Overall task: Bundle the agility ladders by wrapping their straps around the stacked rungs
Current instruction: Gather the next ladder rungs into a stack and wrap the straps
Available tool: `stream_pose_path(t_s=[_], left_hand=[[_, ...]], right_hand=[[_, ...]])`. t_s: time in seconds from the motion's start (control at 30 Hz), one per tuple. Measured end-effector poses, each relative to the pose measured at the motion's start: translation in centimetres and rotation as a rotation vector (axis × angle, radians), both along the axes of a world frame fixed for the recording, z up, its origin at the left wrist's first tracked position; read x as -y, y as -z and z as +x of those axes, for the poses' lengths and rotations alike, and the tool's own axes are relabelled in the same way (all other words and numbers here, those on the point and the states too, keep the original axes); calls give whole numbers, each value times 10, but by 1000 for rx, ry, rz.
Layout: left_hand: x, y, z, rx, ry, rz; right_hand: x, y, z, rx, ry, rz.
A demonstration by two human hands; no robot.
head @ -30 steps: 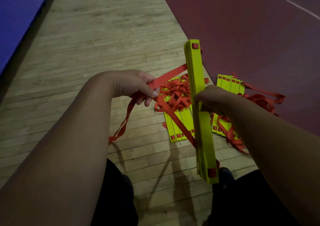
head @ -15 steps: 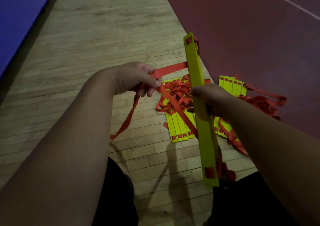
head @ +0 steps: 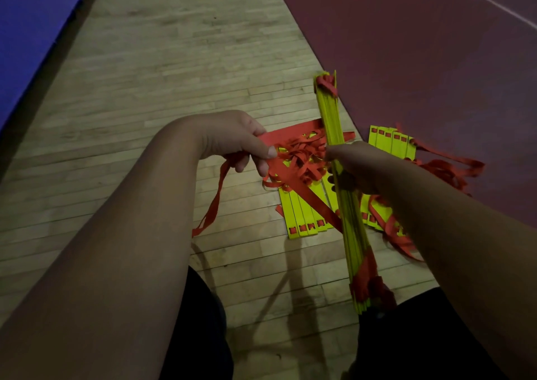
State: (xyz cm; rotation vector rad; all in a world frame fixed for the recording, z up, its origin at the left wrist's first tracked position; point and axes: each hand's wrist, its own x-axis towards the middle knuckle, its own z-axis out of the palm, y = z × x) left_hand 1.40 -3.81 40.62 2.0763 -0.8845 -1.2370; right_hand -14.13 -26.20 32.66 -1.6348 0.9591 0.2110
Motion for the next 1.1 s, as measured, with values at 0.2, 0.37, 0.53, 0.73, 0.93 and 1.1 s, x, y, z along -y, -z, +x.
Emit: stream_pose_path(t_s=[0.2,0.37,0.53,0.73,0.93,1.1], left_hand=[[0,-1,-3,36,59,41],[1,1,-2,40,25,32],[4,5,-1,53,14,28],[6,9,4,53,-4,14],[7,10,4,50,-29,6],[6,12,6,59,2,35]], right_hand=[[1,-1,-1,-36,-39,-103],[-3,-2,-4,9,13,-152],[-5,-7,-1,141,107,-11],[-5,-4,-2,204,70,24],[-4,-12,2,136,-6,238],[-4,-8,-2,196,-159,207]])
